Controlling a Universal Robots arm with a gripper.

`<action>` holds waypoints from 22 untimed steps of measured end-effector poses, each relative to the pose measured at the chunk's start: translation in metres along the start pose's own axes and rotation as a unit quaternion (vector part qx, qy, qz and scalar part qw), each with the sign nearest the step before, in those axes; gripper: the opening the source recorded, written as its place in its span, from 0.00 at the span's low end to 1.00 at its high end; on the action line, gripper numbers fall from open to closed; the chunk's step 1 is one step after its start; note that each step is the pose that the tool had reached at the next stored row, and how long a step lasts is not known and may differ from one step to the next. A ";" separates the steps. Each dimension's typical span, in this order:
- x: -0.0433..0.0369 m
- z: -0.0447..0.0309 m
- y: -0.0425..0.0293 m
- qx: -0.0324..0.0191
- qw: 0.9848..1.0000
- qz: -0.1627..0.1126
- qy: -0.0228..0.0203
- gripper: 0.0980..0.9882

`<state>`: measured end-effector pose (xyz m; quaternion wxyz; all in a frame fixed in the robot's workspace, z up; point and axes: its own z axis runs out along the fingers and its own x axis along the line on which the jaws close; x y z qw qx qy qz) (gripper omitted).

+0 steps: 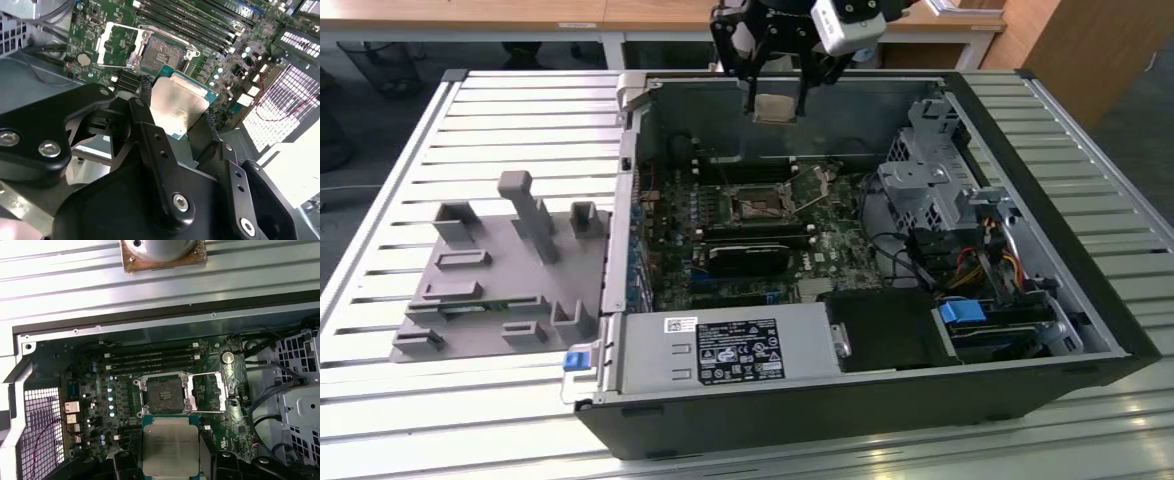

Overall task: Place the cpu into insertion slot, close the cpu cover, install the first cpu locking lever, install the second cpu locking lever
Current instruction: 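Place the cpu into insertion slot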

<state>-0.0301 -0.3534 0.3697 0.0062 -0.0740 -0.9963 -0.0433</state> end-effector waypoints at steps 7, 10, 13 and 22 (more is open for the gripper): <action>0.0000 0.0003 0.0000 0.002 0.999 0.052 -0.005 0.49; 0.0000 0.0005 0.0000 0.003 0.997 0.074 -0.007 0.49; 0.0000 0.0006 0.0000 0.003 0.995 0.096 -0.009 0.49; 0.0000 0.0009 -0.0001 0.005 0.987 0.158 -0.015 0.49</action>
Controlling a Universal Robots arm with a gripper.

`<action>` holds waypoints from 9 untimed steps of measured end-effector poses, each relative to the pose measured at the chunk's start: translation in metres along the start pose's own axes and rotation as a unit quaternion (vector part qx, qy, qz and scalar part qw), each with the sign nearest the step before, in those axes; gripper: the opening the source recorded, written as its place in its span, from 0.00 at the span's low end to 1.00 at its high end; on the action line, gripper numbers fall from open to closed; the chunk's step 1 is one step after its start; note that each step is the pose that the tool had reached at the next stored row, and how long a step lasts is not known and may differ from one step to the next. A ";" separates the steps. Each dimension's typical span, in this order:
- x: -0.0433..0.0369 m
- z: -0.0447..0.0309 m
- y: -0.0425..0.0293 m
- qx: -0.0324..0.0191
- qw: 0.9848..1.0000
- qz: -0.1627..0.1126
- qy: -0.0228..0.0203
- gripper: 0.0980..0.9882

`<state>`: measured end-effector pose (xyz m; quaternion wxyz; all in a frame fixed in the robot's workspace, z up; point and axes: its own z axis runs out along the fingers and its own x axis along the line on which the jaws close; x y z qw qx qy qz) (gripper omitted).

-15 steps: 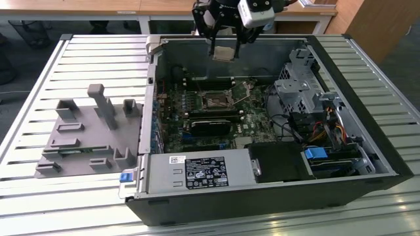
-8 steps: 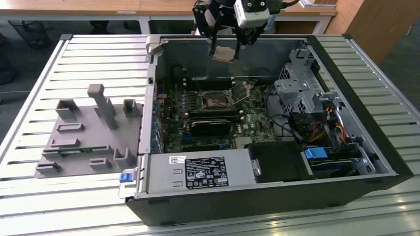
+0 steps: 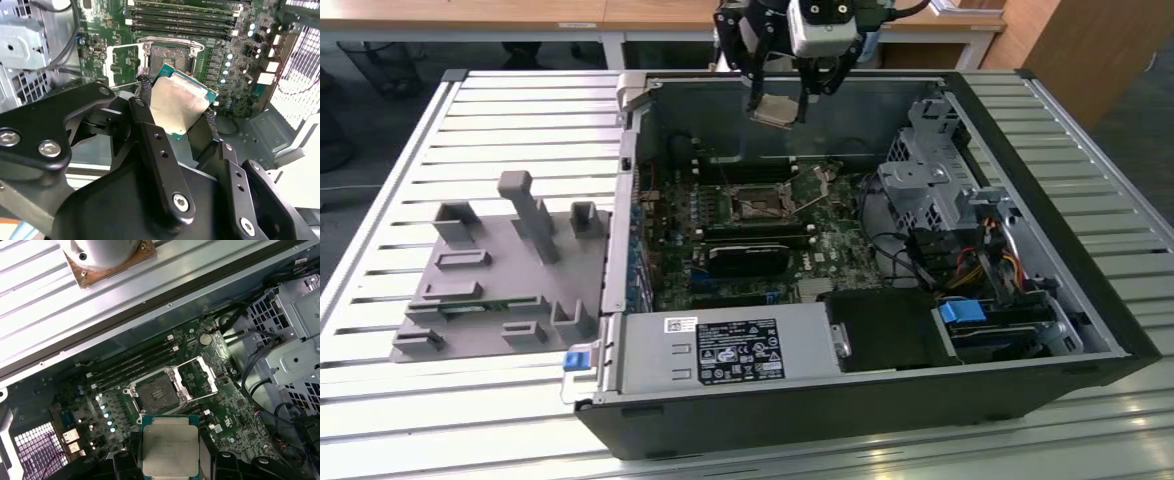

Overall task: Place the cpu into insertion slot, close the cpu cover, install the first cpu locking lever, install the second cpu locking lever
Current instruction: 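Place the cpu into insertion slot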

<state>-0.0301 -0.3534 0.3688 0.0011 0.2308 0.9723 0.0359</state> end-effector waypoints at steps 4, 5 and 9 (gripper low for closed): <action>0.0000 0.0001 0.0000 0.000 1.000 0.024 -0.002 0.49; 0.0000 0.0002 0.0000 0.000 1.000 0.030 -0.003 0.49; 0.0000 0.0003 0.0000 0.001 0.998 0.055 -0.005 0.49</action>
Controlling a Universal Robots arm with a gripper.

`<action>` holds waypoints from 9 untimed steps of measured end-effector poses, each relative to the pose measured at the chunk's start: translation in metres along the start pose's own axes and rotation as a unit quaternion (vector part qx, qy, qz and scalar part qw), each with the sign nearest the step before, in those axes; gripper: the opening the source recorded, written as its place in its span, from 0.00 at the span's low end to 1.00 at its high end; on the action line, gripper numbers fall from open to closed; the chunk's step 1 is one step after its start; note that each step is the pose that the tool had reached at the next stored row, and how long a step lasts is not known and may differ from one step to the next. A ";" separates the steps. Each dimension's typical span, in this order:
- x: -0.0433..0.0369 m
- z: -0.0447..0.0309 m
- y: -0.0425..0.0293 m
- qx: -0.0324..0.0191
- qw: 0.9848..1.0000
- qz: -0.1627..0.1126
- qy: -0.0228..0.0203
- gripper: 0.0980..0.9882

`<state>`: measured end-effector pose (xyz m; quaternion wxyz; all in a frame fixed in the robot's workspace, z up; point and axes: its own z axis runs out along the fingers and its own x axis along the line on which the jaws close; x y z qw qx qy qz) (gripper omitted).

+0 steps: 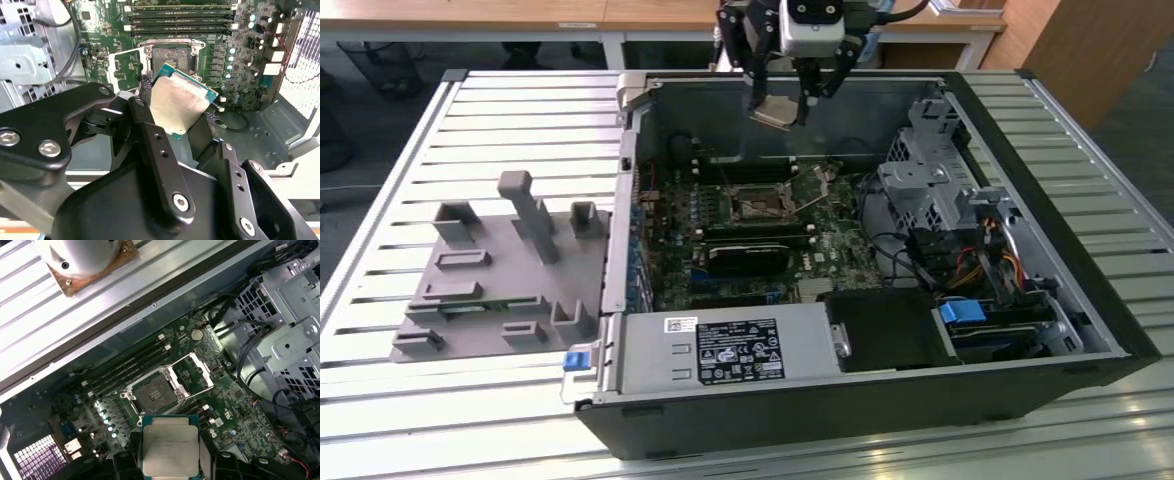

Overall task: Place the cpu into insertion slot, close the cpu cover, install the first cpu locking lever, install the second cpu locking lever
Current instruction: 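Place the cpu into insertion slot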

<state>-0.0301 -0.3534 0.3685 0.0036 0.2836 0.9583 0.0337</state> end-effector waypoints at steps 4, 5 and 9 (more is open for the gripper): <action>0.0000 0.0002 0.0000 0.000 1.000 0.024 -0.002 0.49; 0.0000 0.0003 0.0000 0.000 1.000 0.030 -0.003 0.49; 0.0001 0.0005 0.0002 0.001 0.999 0.051 -0.004 0.49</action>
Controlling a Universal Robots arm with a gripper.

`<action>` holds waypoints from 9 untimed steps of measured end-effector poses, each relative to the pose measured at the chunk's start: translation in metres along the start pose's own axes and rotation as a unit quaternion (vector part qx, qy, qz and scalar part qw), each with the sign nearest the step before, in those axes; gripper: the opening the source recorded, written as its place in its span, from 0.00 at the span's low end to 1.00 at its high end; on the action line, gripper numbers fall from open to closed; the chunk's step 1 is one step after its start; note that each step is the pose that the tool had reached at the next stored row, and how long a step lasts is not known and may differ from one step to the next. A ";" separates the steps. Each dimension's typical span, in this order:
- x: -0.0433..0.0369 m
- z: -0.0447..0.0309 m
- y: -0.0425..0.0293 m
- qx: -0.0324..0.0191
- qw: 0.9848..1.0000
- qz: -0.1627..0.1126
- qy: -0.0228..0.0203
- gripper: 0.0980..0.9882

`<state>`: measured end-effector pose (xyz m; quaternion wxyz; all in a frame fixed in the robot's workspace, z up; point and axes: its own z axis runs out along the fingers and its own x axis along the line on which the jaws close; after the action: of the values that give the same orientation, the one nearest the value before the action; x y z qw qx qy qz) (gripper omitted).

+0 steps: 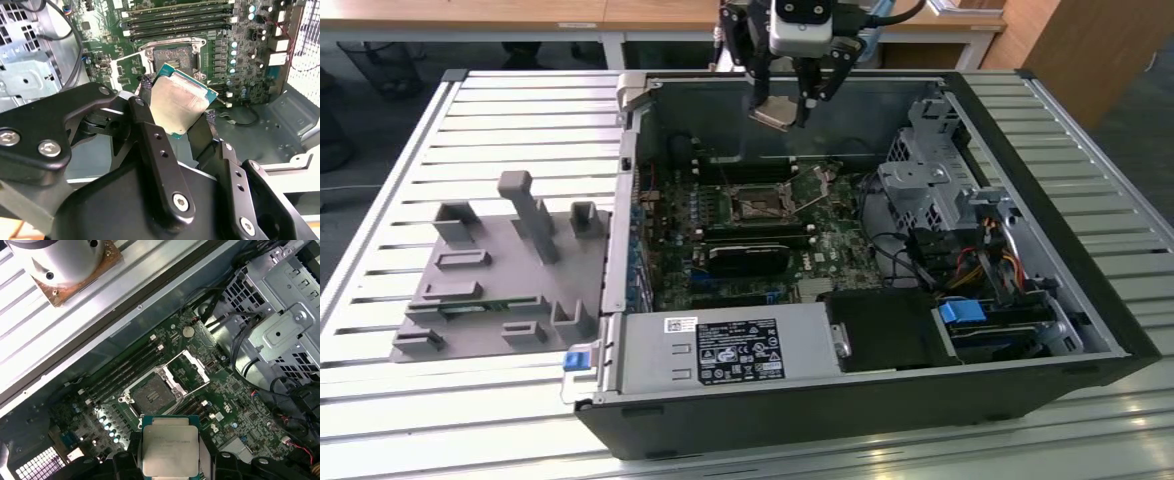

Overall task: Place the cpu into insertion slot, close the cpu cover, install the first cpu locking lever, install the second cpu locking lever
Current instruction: 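Place the cpu into insertion slot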

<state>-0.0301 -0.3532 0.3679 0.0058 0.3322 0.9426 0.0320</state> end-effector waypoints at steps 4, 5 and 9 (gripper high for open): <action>0.0001 0.0003 0.0001 0.000 1.000 0.023 -0.002 0.49; 0.0001 0.0004 0.0001 0.000 1.000 0.030 -0.002 0.49; 0.0002 0.0008 0.0002 0.000 0.998 0.055 -0.004 0.49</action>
<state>-0.0301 -0.3529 0.3672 0.0077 0.3837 0.9229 0.0310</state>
